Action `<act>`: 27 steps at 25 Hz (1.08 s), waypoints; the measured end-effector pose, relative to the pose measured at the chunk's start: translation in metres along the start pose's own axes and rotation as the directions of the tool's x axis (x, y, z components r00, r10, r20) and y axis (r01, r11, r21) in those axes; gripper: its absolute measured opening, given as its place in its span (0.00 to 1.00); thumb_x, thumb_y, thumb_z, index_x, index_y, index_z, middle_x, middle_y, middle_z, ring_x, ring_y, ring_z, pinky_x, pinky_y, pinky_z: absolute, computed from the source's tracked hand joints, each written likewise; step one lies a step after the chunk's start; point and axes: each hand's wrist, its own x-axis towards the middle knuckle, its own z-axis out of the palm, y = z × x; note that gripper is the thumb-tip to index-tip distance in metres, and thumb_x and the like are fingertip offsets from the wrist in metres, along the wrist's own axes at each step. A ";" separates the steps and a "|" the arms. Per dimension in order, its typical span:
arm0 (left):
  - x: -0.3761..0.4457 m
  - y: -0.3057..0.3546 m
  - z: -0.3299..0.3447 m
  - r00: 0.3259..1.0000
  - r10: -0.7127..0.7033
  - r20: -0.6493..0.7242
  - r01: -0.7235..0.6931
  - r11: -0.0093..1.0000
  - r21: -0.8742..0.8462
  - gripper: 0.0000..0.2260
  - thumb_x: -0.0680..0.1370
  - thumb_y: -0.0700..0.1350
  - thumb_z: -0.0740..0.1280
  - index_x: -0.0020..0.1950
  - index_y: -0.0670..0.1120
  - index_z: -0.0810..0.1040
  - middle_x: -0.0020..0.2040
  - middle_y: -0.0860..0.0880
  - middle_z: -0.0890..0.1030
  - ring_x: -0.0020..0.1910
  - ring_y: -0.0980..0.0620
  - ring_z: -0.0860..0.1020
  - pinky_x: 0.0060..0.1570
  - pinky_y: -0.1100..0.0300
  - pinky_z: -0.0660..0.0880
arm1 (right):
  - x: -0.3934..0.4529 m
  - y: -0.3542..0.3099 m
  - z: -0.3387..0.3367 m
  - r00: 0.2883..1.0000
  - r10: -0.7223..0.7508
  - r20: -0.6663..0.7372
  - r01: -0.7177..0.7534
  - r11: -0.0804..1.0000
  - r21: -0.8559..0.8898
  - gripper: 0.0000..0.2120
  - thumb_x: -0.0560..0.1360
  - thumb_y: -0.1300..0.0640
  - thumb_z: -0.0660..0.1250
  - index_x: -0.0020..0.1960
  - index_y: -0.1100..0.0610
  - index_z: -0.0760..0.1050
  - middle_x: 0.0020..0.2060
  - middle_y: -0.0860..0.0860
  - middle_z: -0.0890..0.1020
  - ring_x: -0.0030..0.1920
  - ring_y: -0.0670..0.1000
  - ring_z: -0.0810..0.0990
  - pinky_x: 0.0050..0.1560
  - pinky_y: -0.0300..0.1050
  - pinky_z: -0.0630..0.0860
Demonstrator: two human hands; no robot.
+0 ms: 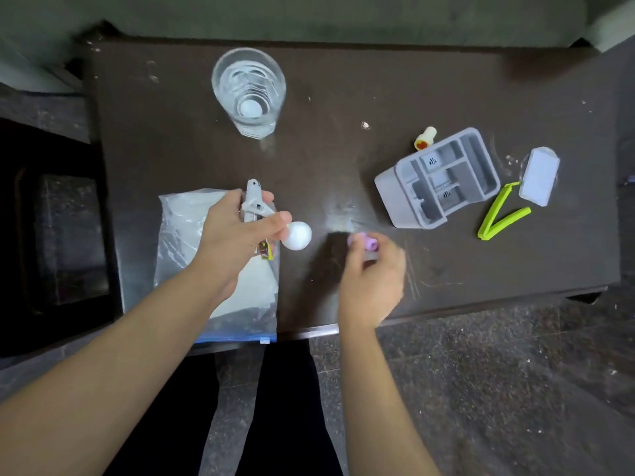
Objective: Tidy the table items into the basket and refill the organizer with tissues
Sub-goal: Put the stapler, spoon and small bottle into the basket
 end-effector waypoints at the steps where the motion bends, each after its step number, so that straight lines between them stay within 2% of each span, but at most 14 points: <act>1: -0.003 0.007 -0.014 0.999 0.037 -0.015 -0.036 0.999 0.022 0.11 0.72 0.39 0.72 0.48 0.49 0.74 0.42 0.47 0.82 0.31 0.57 0.81 0.29 0.63 0.72 | -0.018 -0.016 0.006 0.997 -0.059 0.051 0.057 0.998 0.041 0.06 0.76 0.49 0.66 0.48 0.51 0.79 0.44 0.45 0.77 0.42 0.50 0.78 0.38 0.36 0.61; 4: -0.016 0.030 -0.066 0.982 0.159 -0.098 -0.149 0.984 0.102 0.10 0.71 0.39 0.73 0.47 0.44 0.74 0.37 0.47 0.81 0.27 0.58 0.80 0.23 0.65 0.69 | -0.063 -0.065 0.025 0.955 -0.240 0.172 0.213 0.964 0.161 0.03 0.76 0.50 0.66 0.47 0.47 0.77 0.44 0.42 0.76 0.40 0.45 0.77 0.37 0.36 0.67; 6: -0.029 0.044 -0.106 0.962 0.211 -0.172 -0.190 0.973 0.135 0.10 0.71 0.40 0.73 0.47 0.43 0.75 0.36 0.49 0.81 0.27 0.57 0.80 0.27 0.64 0.73 | -0.088 -0.102 0.039 0.909 -0.355 0.219 0.300 0.921 0.248 0.03 0.76 0.50 0.65 0.47 0.47 0.77 0.44 0.42 0.77 0.41 0.44 0.76 0.38 0.37 0.72; 8: -0.043 0.057 -0.147 0.935 0.259 -0.244 -0.221 0.960 0.173 0.08 0.71 0.42 0.74 0.45 0.47 0.75 0.36 0.49 0.81 0.29 0.55 0.81 0.34 0.60 0.77 | -0.114 -0.139 0.054 0.860 -0.450 0.239 0.367 0.873 0.321 0.05 0.76 0.50 0.65 0.48 0.49 0.78 0.45 0.43 0.77 0.43 0.43 0.76 0.39 0.39 0.74; 11: -0.063 0.078 -0.208 0.856 0.334 -0.394 -0.277 0.941 0.195 0.09 0.70 0.45 0.74 0.42 0.49 0.74 0.38 0.45 0.82 0.32 0.51 0.82 0.36 0.51 0.78 | -0.156 -0.192 0.073 0.775 -0.564 0.286 0.420 0.797 0.435 0.04 0.75 0.54 0.67 0.49 0.51 0.78 0.46 0.45 0.77 0.45 0.43 0.75 0.40 0.42 0.75; 12: -0.070 0.085 -0.231 0.813 0.366 -0.453 -0.308 0.930 0.199 0.10 0.69 0.47 0.75 0.42 0.48 0.74 0.39 0.43 0.82 0.33 0.47 0.83 0.37 0.47 0.79 | -0.172 -0.208 0.080 0.739 -0.602 0.304 0.434 0.770 0.468 0.04 0.75 0.55 0.67 0.49 0.51 0.79 0.46 0.45 0.77 0.45 0.41 0.75 0.41 0.40 0.75; 14: -0.080 0.099 -0.272 0.734 0.425 -0.530 -0.340 0.905 0.255 0.15 0.66 0.50 0.74 0.44 0.44 0.74 0.39 0.38 0.82 0.37 0.38 0.82 0.39 0.40 0.78 | -0.199 -0.234 0.091 0.665 -0.683 0.303 0.493 0.706 0.509 0.05 0.74 0.57 0.69 0.50 0.52 0.79 0.46 0.44 0.76 0.46 0.35 0.73 0.42 0.30 0.71; 16: -0.081 0.104 -0.317 0.699 0.445 -0.559 -0.312 0.894 0.322 0.19 0.66 0.50 0.73 0.47 0.39 0.74 0.40 0.37 0.81 0.36 0.40 0.82 0.38 0.38 0.78 | -0.222 -0.257 0.102 0.581 -0.760 0.291 0.572 0.636 0.518 0.07 0.73 0.57 0.70 0.50 0.52 0.79 0.45 0.43 0.77 0.45 0.34 0.72 0.43 0.27 0.69; 18: -0.067 0.097 -0.362 0.692 0.409 -0.595 -0.244 0.908 0.340 0.19 0.68 0.48 0.74 0.48 0.37 0.73 0.42 0.36 0.81 0.33 0.46 0.83 0.36 0.39 0.78 | -0.240 -0.278 0.120 0.479 -0.814 0.329 0.659 0.581 0.478 0.07 0.72 0.55 0.70 0.51 0.51 0.79 0.46 0.44 0.80 0.46 0.43 0.74 0.44 0.37 0.71; 20: -0.040 0.086 -0.396 0.688 0.341 -0.640 -0.177 0.935 0.308 0.18 0.68 0.46 0.75 0.47 0.38 0.72 0.42 0.37 0.81 0.29 0.52 0.81 0.32 0.45 0.79 | -0.250 -0.298 0.141 0.385 -0.842 0.379 0.762 0.521 0.384 0.08 0.71 0.53 0.69 0.50 0.48 0.80 0.46 0.44 0.82 0.48 0.52 0.75 0.45 0.47 0.71; 23: 0.005 0.071 -0.431 0.733 0.175 -0.658 -0.164 0.983 0.078 0.14 0.70 0.43 0.74 0.48 0.43 0.71 0.40 0.42 0.80 0.21 0.61 0.76 0.21 0.64 0.70 | -0.255 -0.329 0.178 0.295 -0.844 0.448 0.870 0.431 0.241 0.07 0.73 0.53 0.67 0.50 0.45 0.80 0.47 0.44 0.83 0.53 0.53 0.73 0.46 0.47 0.63; 24: 0.015 0.067 -0.436 0.752 0.121 -0.648 -0.167 0.986 -0.010 0.13 0.71 0.42 0.73 0.48 0.43 0.70 0.39 0.44 0.80 0.20 0.62 0.76 0.20 0.68 0.67 | -0.254 -0.337 0.188 0.275 -0.842 0.464 0.899 0.396 0.186 0.07 0.73 0.54 0.66 0.50 0.45 0.80 0.46 0.44 0.83 0.54 0.52 0.72 0.46 0.46 0.59; 27: 0.036 0.057 -0.449 0.771 0.000 -0.637 -0.130 0.979 -0.157 0.14 0.71 0.42 0.73 0.49 0.44 0.70 0.36 0.46 0.81 0.19 0.61 0.75 0.24 0.65 0.68 | -0.255 -0.360 0.215 0.187 -0.865 0.466 0.976 0.216 0.010 0.07 0.72 0.61 0.66 0.43 0.50 0.79 0.36 0.47 0.78 0.51 0.53 0.71 0.44 0.47 0.53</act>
